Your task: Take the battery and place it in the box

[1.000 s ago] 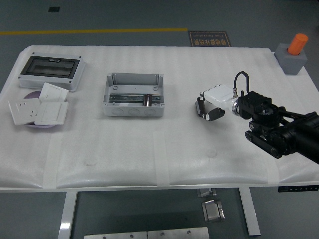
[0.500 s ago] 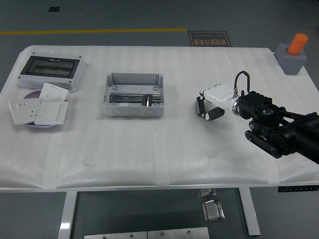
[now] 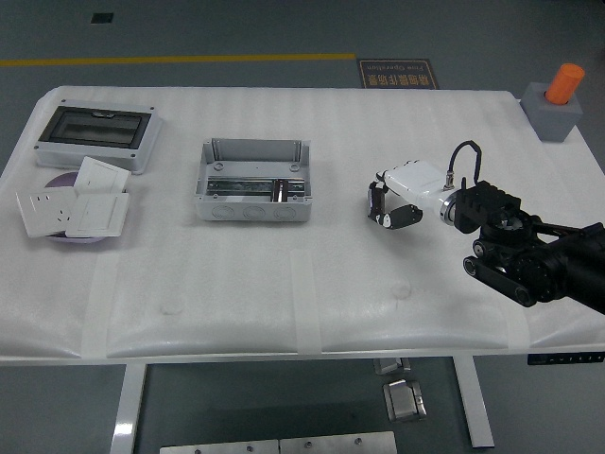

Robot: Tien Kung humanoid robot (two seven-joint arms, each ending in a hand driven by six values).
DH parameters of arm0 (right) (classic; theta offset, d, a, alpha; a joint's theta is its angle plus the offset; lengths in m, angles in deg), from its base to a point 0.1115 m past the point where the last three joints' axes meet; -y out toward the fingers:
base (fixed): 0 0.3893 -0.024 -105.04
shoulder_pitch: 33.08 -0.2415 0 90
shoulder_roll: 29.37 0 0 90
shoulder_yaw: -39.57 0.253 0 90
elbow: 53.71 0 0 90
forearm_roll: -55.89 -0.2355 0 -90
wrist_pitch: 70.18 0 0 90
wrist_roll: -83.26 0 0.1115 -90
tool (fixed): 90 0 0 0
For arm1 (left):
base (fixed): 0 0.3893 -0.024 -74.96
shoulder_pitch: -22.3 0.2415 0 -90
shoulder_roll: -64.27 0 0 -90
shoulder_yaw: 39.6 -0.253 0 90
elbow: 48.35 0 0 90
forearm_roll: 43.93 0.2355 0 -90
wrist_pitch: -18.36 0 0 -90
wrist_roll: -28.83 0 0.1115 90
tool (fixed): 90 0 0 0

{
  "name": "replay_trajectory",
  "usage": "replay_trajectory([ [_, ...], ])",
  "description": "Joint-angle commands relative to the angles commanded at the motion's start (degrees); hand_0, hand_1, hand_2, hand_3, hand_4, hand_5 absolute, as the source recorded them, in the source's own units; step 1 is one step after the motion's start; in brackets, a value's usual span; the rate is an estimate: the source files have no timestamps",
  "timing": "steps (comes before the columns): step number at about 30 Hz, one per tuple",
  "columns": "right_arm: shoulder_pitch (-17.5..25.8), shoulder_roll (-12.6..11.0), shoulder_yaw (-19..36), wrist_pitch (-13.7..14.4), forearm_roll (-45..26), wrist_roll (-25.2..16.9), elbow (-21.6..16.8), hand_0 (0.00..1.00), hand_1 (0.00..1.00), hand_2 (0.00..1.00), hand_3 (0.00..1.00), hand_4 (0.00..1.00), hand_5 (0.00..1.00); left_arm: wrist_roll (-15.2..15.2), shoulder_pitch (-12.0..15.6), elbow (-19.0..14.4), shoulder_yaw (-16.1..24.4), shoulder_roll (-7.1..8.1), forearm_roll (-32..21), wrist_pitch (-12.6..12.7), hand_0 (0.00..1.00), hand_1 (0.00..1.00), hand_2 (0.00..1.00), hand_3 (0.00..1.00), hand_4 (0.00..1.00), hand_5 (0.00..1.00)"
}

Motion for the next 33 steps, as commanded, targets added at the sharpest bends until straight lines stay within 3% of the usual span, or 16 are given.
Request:
replay_trajectory([
  [2, -0.4, -0.8, -0.9, 2.7, -1.8, 0.5, -2.3, 0.817, 0.657, 0.515, 0.581, 0.384, 0.289, 0.0, 0.1, 0.0, 0.0, -0.06, 0.0, 0.0, 0.594, 0.616, 0.433, 0.605, 0.395, 0.440],
  [3, -0.7, -1.0, -0.4, 3.6, -2.0, 0.7, -3.3, 0.800, 0.641, 0.495, 0.540, 0.253, 0.280, 0.1, 0.2, 0.1, 0.1, -0.09, 0.0, 0.0, 0.593, 0.617, 0.434, 0.606, 0.394, 0.439],
  [6, -1.5, -1.1, 2.3, 5.1, -1.4, 1.4, -6.5, 0.800, 0.641, 0.495, 0.540, 0.253, 0.280, 0.3, 0.3, 0.1, 0.4, -0.15, 0.3, 0.0, 0.593, 0.617, 0.434, 0.606, 0.394, 0.439],
  [13, -2.2, 2.8, 11.2, 6.1, 0.6, 2.5, -12.5, 0.795, 0.640, 0.494, 0.533, 0.229, 0.283, 0.7, 0.4, 0.2, 1.1, -0.31, 0.8, -0.3, 0.593, 0.615, 0.434, 0.607, 0.395, 0.442],
  [18, -2.5, 7.0, 15.4, 5.9, 0.1, 2.7, -10.8, 0.797, 0.641, 0.491, 0.535, 0.255, 0.297, 0.8, 0.4, 0.2, 1.3, -0.17, 1.0, -0.4, 0.593, 0.616, 0.435, 0.608, 0.399, 0.448],
  [26, -2.9, 11.6, 15.3, 2.6, 0.9, 4.4, -5.6, 0.796, 0.641, 0.490, 0.536, 0.268, 0.307, 1.2, 0.4, 0.3, 2.1, -0.11, 1.8, -0.7, 0.593, 0.616, 0.436, 0.608, 0.401, 0.451],
  [27, -2.9, 11.9, 15.0, 2.4, 1.0, 4.5, -5.1, 0.820, 0.664, 0.576, 0.606, 0.574, 0.428, 1.3, 0.4, 0.3, 2.2, -0.12, 1.9, -0.8, 0.592, 0.616, 0.437, 0.609, 0.401, 0.452],
  [32, -2.9, 13.1, 14.3, 1.8, 1.4, 4.9, -3.5, 0.820, 0.664, 0.576, 0.606, 0.574, 0.428, 1.5, 0.5, 0.3, 2.7, -0.08, 2.3, -1.0, 0.592, 0.616, 0.437, 0.609, 0.401, 0.452],
  [33, -2.9, 13.2, 14.2, 1.8, 1.4, 4.9, -3.3, 0.926, 0.789, 0.765, 0.854, 0.853, 0.533, 1.6, 0.4, 0.3, 2.7, -0.06, 2.5, -1.0, 0.592, 0.616, 0.437, 0.609, 0.402, 0.453],
])
